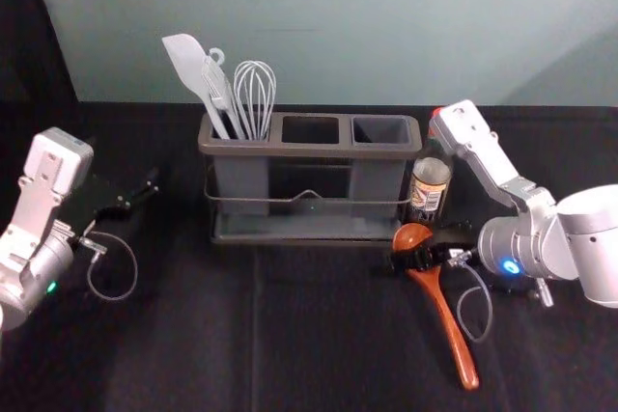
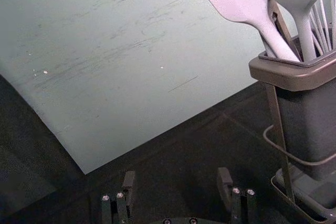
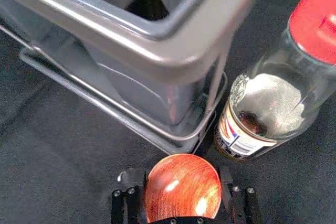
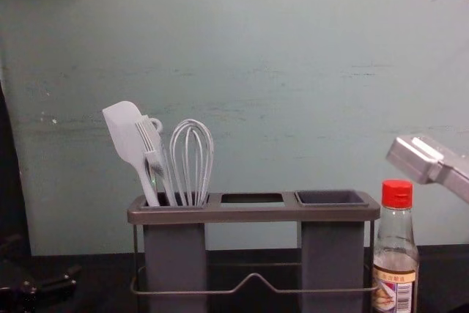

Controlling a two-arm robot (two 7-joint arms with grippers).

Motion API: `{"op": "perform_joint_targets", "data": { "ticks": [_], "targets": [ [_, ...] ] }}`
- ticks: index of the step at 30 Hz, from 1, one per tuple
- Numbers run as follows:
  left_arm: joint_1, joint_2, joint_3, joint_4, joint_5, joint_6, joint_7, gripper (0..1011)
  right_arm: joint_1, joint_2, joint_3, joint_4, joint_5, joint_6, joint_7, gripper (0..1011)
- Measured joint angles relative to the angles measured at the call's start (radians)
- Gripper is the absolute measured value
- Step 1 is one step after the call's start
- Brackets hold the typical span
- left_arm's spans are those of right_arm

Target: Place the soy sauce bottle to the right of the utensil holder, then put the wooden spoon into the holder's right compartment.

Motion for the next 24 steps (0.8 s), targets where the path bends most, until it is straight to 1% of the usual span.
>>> {"op": "perform_joint_targets", "data": {
  "ticks": [2,4,5,9,11,14,15,17,18,21,22,23,24],
  "targets": [
    [0.0,0.0,0.0,0.0,0.0,0.0,0.0,1000,-0.008,0.004,0.003,-0.022,-0.001,0.005,0.0,843],
    [0.0,0.0,0.0,0.0,0.0,0.0,0.0,1000,-0.022,0.014,0.007,-0.061,-0.002,0.015,0.002,843],
    [0.0,0.0,0.0,0.0,0.0,0.0,0.0,1000,-0.032,0.023,0.009,-0.092,-0.002,0.021,0.009,843],
    [0.0,0.0,0.0,0.0,0.0,0.0,0.0,1000,-0.055,0.042,0.018,-0.151,0.001,0.027,0.022,843],
    [0.0,0.0,0.0,0.0,0.0,0.0,0.0,1000,-0.072,0.056,0.025,-0.194,0.004,0.026,0.027,843],
    [0.0,0.0,0.0,0.0,0.0,0.0,0.0,1000,-0.108,0.083,0.045,-0.271,0.009,0.005,0.03,843],
    [0.0,0.0,0.0,0.0,0.0,0.0,0.0,1000,-0.108,0.083,0.045,-0.271,0.009,0.005,0.03,843],
    [0.0,0.0,0.0,0.0,0.0,0.0,0.0,1000,-0.132,0.098,0.057,-0.318,0.008,-0.023,0.026,843],
    [0.0,0.0,0.0,0.0,0.0,0.0,0.0,1000,-0.149,0.107,0.066,-0.346,0.006,-0.05,0.02,843],
    [0.0,0.0,0.0,0.0,0.0,0.0,0.0,1000,-0.178,0.118,0.082,-0.389,0.001,-0.099,0.006,843],
    [0.0,0.0,0.0,0.0,0.0,0.0,0.0,1000,-0.193,0.121,0.093,-0.409,0.0,-0.129,-0.005,843],
    [0.0,0.0,0.0,0.0,0.0,0.0,0.0,1000,-0.201,0.123,0.098,-0.418,-0.001,-0.145,-0.011,843],
    [0.0,0.0,0.0,0.0,0.0,0.0,0.0,1000,-0.217,0.123,0.108,-0.436,-0.007,-0.182,-0.028,843]
  ]
}}
